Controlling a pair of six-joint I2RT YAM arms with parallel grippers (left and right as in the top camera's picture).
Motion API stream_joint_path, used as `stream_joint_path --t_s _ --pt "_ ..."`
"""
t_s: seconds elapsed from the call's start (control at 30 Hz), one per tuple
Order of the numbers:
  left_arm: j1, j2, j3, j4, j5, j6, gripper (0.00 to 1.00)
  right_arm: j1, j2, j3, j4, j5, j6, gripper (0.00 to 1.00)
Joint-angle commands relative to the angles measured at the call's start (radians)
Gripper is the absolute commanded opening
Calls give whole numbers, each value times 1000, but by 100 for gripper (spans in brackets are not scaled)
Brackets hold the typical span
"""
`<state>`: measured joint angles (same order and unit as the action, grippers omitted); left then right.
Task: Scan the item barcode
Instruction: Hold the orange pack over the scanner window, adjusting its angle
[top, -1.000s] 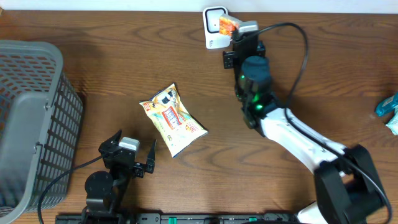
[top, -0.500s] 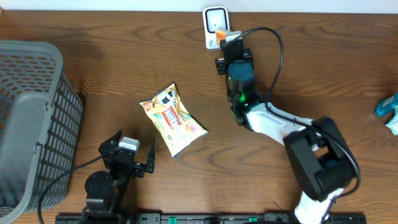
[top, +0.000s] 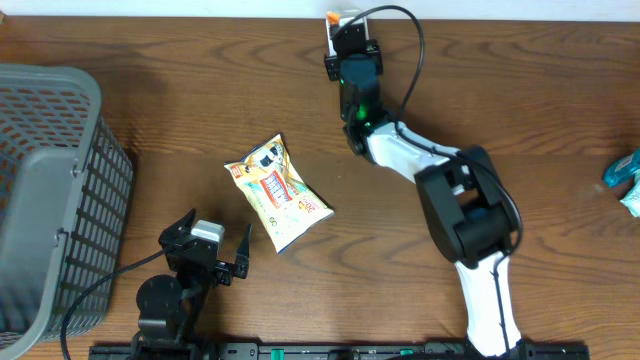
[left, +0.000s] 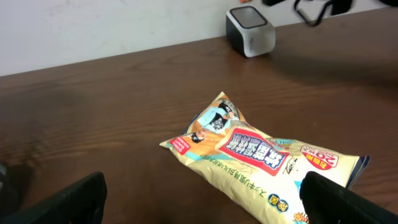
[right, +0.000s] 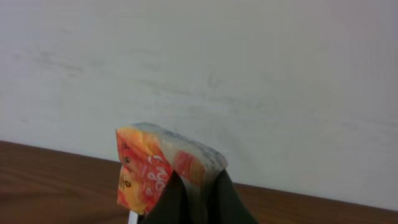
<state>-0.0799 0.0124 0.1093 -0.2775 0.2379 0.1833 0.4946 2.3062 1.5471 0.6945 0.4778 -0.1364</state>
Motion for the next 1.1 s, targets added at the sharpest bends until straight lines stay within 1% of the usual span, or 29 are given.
stream_joint_path --t_s 0.0,0.2,0.7,0.93,1.07 --pt "-2 -2 -16 -21 13 -2 98 -18 109 144 -27 10 0 1" --pt "-2 -2 -16 -21 13 -2 98 -34 201 239 -49 10 0 1" --pt "-2 -2 -16 -21 13 -2 98 -63 238 239 -140 10 27 1" --pt "-2 -2 -16 -21 13 -2 98 -59 238 239 -244 5 27 1" --pt "-2 -2 -16 -21 13 -2 98 -58 238 239 -321 -32 27 1"
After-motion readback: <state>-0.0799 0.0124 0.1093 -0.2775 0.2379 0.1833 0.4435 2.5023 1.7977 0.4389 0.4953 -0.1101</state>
